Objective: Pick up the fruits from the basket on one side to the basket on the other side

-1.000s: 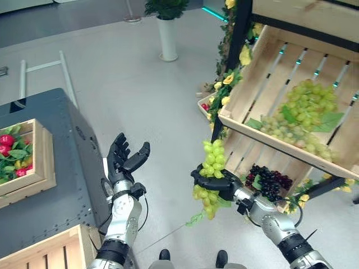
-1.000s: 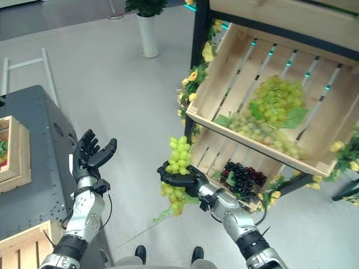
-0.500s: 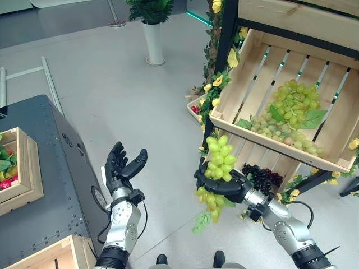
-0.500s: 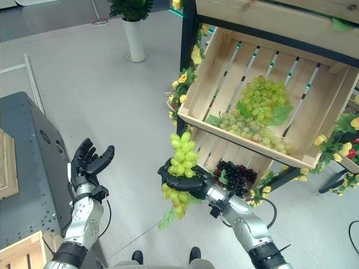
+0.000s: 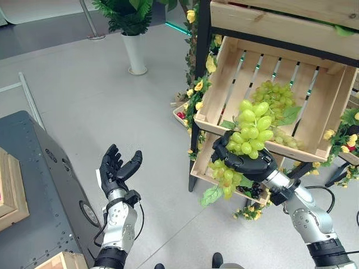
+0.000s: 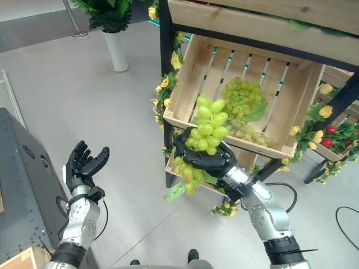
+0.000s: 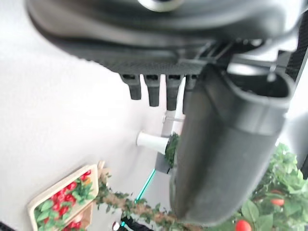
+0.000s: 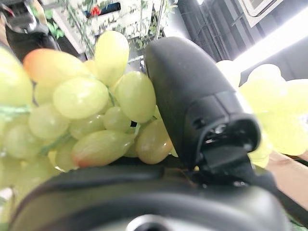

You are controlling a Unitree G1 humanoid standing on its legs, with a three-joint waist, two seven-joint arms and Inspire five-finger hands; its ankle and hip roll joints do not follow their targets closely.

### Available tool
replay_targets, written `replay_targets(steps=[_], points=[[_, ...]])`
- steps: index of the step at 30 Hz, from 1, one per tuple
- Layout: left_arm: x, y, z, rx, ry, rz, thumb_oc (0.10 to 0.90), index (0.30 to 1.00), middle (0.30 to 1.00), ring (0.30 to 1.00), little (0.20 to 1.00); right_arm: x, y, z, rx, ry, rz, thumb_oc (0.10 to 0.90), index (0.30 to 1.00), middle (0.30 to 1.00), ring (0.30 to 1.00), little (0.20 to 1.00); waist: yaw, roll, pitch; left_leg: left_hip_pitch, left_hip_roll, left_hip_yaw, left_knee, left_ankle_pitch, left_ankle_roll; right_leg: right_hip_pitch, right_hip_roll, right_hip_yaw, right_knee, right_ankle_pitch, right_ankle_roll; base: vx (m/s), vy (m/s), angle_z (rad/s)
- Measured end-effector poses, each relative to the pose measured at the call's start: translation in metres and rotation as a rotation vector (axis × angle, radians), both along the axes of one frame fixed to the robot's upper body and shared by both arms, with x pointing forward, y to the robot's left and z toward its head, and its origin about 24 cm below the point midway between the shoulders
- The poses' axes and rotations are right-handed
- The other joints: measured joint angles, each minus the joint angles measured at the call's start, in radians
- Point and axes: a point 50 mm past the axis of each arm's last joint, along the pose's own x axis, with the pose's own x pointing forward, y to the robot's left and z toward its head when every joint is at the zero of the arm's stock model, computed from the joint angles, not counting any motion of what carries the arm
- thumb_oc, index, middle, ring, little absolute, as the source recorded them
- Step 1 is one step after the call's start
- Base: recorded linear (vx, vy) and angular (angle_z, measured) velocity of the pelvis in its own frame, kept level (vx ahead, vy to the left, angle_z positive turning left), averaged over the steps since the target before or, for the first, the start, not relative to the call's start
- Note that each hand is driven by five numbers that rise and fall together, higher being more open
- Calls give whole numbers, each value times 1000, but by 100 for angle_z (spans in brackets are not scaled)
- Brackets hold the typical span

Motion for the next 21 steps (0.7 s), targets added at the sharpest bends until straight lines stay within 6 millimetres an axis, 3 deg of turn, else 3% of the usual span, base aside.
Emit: replay_targets(steps=[9,16,21], points=[[-1,1,-5,-1,31,-2,800,900,900,900,900,14,-10,25,46,-38,-127,400,300,300,300,300,0,1,-13,-4,-1,1,0,0,0,-5,0,3,0,3,-1,0,2,0],[-1,-2,-8,-1,49,-21,800,900,900,900,900,37,-15,69,110,-107,-169,400,300,300,300,300,5,-3,-15,-4,-1,0,0,0,0,-4,0,2,0,5,-2,5,7,0],[-2,-4,-14,8,75,-47,800,900,900,900,900,65,-42,87,116,-68,-325,400,300,300,300,300,21,-19,-34,-3,-1,-2,0,0,0,-1,-1,0,0,5,-2,11,3,0]])
